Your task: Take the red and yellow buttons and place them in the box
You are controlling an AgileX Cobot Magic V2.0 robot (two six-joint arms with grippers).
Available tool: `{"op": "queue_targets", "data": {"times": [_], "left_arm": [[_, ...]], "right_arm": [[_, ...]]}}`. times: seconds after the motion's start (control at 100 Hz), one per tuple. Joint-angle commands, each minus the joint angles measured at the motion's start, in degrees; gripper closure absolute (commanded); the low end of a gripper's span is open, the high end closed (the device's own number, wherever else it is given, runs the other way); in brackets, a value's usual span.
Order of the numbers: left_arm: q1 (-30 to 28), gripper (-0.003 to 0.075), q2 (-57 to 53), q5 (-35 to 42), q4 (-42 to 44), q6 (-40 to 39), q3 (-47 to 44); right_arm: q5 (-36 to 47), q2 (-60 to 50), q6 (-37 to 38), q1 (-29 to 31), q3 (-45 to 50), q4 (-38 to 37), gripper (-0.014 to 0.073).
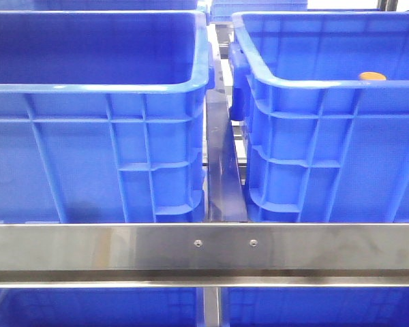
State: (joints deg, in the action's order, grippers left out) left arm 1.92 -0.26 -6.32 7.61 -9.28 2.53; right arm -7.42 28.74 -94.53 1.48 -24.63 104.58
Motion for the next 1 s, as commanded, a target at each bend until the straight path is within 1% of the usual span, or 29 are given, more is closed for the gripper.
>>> {"op": "queue_targets", "data": {"times": [0.0,0.25,0.99], "left_arm": [[-0.31,0.0739,-1.32,6.94,-0.55,0.08,-0.21],[-0.79,0.0739,-1.93,12.92,-0.55,0.08,-5.04],[-0.79,0.0739,-1.93,12.87,-0.55,0.08,-5.04]], "right_arm": [[-1.84,-0.07,-0.32,0.14,-1.48,2.02,0.0661],[-1.83,-0.07,-0.32,0.14,-1.38,2.02,0.0661],[-1.83,-0.07,-0.32,0.14,-1.31,2.02,0.0661]]}}
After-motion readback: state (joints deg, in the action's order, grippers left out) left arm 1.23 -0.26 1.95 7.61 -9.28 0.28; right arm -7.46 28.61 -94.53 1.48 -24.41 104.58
